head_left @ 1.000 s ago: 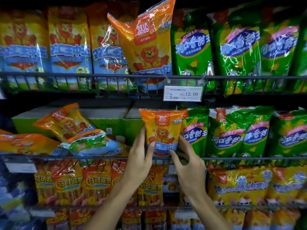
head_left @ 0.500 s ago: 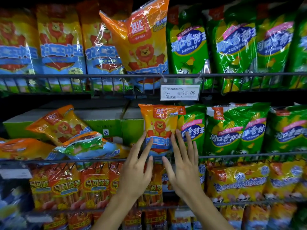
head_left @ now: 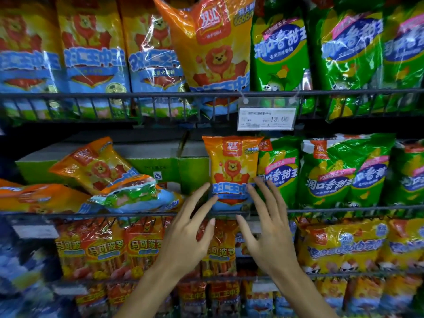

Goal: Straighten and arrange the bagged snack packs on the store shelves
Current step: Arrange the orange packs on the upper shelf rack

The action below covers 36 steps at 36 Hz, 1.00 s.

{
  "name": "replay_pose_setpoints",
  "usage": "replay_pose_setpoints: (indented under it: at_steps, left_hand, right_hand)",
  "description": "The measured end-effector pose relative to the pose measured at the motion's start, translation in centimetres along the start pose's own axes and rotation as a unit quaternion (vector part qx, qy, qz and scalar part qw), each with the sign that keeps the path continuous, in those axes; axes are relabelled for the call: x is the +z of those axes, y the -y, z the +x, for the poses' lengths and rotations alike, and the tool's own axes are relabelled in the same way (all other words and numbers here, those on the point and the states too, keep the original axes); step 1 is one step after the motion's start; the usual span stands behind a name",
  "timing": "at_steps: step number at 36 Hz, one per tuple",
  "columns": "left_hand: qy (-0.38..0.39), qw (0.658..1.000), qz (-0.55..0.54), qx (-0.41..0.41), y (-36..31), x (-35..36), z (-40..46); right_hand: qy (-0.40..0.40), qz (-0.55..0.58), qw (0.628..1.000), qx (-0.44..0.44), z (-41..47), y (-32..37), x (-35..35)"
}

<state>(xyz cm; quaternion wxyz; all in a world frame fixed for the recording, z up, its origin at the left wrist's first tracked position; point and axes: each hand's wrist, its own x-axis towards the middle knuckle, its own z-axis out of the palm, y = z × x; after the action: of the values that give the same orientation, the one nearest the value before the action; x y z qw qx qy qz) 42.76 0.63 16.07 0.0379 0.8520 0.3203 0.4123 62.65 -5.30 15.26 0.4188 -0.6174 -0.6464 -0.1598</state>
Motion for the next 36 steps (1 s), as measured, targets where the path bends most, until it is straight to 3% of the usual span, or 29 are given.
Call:
replay_pose_setpoints:
  at_steps: [8,15,22,31,36]
  left_hand:
    - [-0.069,0.996,0.049,-0.004,2.0,-4.8,-5.5]
    - [-0.213,0.968,0.105,-0.077,2.6,-9.9,-7.4]
    - [-0.225,0.947,-0.080,-0.214,2.6,-10.8,-6.6]
    - [-0.228,0.922,-0.241,-0.199,4.8,-10.8,-5.0]
    - [-0.192,0.908,-0.325,-0.181,6.4,-12.2,-3.5]
  right_hand:
    - [0.052,0.124,0.990,-0.047,-0.2,1.4,0.2]
    - [0.159,0.219,0.960,-0.070,0.7,5.4,2.4]
    - [0.177,0.259,0.947,-0.065,3.2,8.6,4.3]
    - [0.138,0.210,0.968,-0.003,5.1,10.5,6.6]
    - [0.091,0.278,0.956,0.014,5.7,11.6,7.2]
